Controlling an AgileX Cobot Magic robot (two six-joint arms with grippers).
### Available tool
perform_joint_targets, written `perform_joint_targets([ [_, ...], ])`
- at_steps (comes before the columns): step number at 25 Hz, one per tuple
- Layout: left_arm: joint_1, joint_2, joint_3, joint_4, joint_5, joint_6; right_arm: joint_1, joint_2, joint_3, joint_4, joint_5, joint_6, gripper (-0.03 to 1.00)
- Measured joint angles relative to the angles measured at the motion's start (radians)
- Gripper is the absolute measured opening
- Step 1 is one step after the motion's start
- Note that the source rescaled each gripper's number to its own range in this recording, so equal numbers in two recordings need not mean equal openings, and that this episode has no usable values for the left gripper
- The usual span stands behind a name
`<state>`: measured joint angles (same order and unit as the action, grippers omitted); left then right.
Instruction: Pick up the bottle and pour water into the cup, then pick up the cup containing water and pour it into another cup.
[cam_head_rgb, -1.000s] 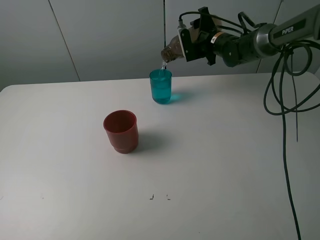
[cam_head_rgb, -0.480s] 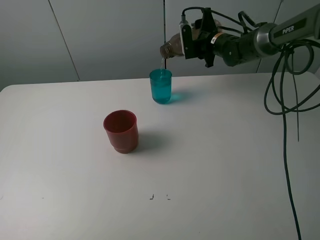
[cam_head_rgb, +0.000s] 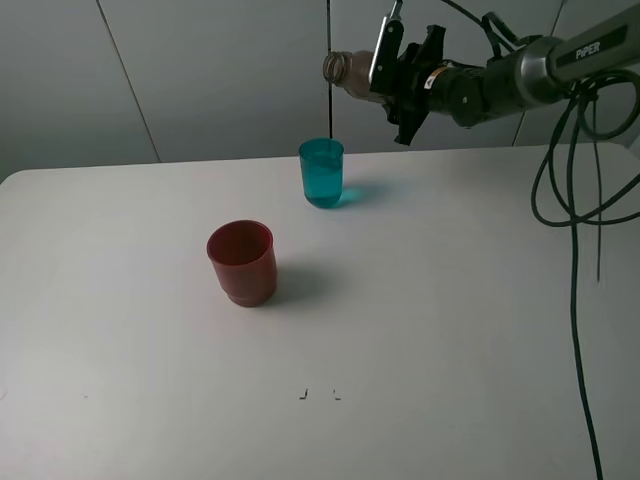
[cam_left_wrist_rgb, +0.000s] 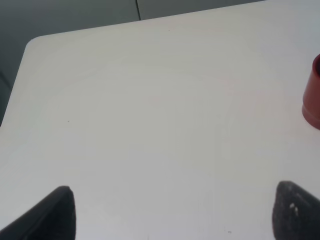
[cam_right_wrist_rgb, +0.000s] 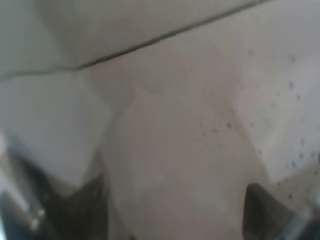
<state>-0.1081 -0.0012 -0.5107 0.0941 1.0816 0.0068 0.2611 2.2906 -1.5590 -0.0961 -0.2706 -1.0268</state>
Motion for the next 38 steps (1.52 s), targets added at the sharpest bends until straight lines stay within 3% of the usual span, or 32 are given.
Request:
perform_joint_targets([
  [4, 0.0, 0.0, 0.0, 0.0, 0.0, 0.0, 0.0, -0.045, 0.046, -0.018, 0.042, 0.225, 0.01],
  [10, 0.0, 0.0, 0.0, 0.0, 0.0, 0.0, -0.024, -0.103, 0.192, -0.018, 0.021, 0.5, 0.0],
  [18, 0.0, 0.0, 0.0, 0.0, 0.0, 0.0, -0.097, -0.151, 0.388, -0.027, -0.211, 0.935, 0.0],
  [25, 0.0, 0.0, 0.0, 0.0, 0.0, 0.0, -0.159, -0.151, 0.465, -0.099, -0.387, 1.161, 0.0],
  [29, 0.0, 0.0, 0.0, 0.0, 0.0, 0.0, -0.202, -0.149, 0.467, -0.146, -0.402, 1.218, 0.0],
  [38, 0.0, 0.0, 0.0, 0.0, 0.0, 0.0, -0.227, -0.082, 0.467, -0.181, -0.425, 1.225, 0.0],
])
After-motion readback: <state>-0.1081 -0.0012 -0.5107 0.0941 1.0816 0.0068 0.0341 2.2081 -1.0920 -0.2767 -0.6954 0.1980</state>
